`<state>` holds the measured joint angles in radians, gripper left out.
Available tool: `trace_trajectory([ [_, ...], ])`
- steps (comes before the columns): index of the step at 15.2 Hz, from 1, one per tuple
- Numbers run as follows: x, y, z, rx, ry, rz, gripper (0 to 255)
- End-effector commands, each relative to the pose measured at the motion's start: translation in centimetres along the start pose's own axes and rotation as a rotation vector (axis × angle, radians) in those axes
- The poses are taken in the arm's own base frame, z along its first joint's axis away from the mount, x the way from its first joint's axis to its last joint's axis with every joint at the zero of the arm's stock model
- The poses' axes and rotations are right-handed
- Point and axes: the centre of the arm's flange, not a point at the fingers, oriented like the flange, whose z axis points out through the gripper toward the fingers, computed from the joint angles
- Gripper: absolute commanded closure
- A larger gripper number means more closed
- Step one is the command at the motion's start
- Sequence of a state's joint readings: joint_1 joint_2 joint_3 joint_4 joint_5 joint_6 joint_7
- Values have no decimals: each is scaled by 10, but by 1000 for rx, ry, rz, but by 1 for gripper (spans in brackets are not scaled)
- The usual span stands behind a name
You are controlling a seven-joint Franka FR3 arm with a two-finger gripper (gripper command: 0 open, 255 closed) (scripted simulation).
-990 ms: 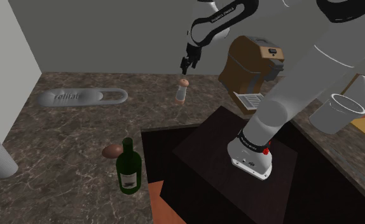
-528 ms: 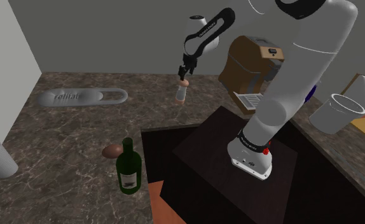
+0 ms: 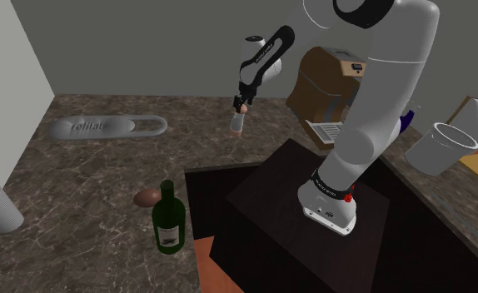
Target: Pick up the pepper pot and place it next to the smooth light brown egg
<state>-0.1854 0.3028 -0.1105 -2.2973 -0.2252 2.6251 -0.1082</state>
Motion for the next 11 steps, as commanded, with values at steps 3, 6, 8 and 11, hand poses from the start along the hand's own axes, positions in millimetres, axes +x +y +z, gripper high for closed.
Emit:
trace_trajectory([
  [3, 1, -1, 15, 0, 0, 0, 0],
  [6, 1, -1, 15, 0, 0, 0, 0],
  [8, 1, -1, 15, 0, 0, 0, 0],
  [11, 1, -1, 14, 0, 0, 0, 255],
])
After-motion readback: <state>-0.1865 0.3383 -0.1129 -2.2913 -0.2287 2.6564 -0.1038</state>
